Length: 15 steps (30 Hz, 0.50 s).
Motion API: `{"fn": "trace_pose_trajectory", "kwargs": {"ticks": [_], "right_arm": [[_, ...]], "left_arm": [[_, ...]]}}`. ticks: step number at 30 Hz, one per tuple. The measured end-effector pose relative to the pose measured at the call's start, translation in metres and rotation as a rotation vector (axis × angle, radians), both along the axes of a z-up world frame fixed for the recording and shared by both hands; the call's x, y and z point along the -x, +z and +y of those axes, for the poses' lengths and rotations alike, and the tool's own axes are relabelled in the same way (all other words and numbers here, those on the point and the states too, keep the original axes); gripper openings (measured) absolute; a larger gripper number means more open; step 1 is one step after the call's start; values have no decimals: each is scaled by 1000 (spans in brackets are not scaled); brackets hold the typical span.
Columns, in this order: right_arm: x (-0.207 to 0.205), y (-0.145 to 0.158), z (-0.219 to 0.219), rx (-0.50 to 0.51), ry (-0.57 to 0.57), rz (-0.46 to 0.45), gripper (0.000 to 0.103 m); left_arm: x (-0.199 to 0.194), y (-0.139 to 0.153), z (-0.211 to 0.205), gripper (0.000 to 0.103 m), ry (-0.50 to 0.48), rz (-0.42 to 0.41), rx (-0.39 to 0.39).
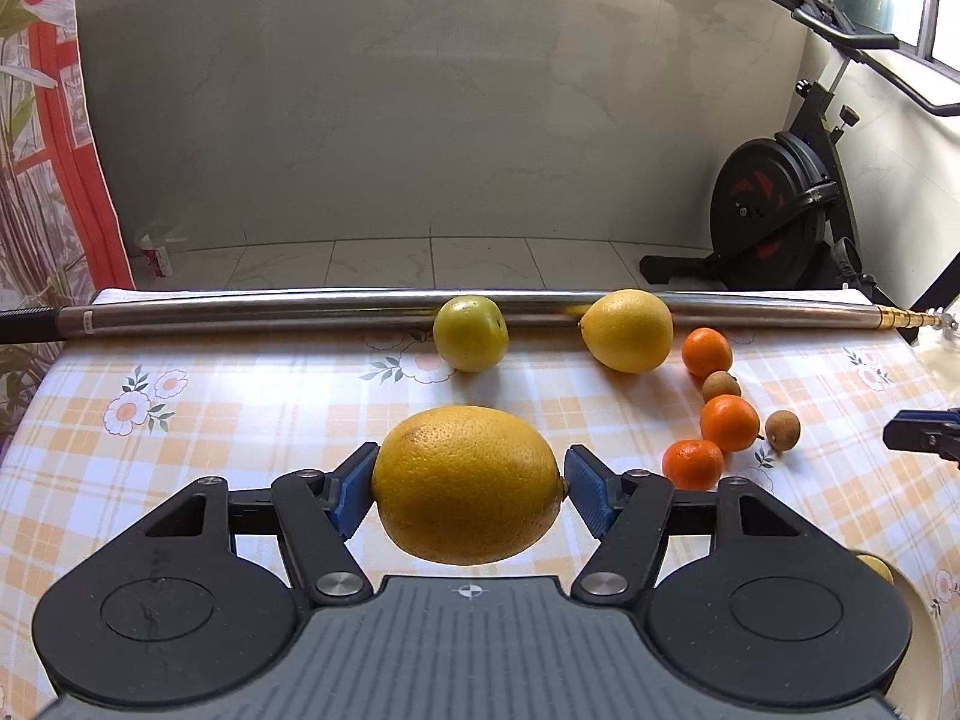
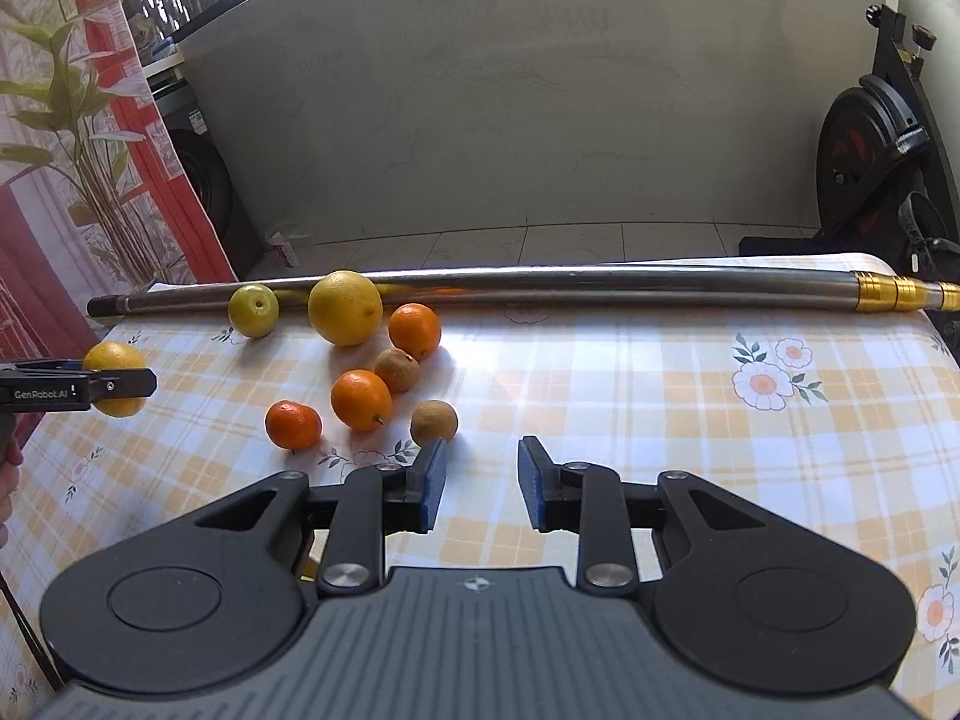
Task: Organize fruits
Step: 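Close left gripper on the yellow lemon and lift it, then close right gripper on a brown kiwi while left holds the lemon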
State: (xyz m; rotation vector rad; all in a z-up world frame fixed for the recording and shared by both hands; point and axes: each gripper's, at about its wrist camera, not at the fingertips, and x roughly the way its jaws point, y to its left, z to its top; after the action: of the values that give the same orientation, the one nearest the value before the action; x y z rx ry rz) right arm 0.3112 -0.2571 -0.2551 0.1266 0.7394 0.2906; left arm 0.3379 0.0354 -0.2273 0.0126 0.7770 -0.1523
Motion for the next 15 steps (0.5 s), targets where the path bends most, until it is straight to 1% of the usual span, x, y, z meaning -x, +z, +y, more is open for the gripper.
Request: {"fn": "trace_pose_trajectory", "kwargs": {"ticks": [2,6,9,11,15], "right_arm": [[-9,-2,10,39,39,-6,31],[-27,-10,30,106,99,16,31],[-36,-14,39,139,117,24,32],[-42,-17,46,166,123,36,36],[-52,-24,53,187,119,66,36]], "left_arm": [[15,5,5,69,6,-4,23],[42,11,9,69,32,-6,69],[55,14,13,69,46,-22,85],[63,16,13,69,53,-33,95],[73,17,11,69,51,-43,109]]}}
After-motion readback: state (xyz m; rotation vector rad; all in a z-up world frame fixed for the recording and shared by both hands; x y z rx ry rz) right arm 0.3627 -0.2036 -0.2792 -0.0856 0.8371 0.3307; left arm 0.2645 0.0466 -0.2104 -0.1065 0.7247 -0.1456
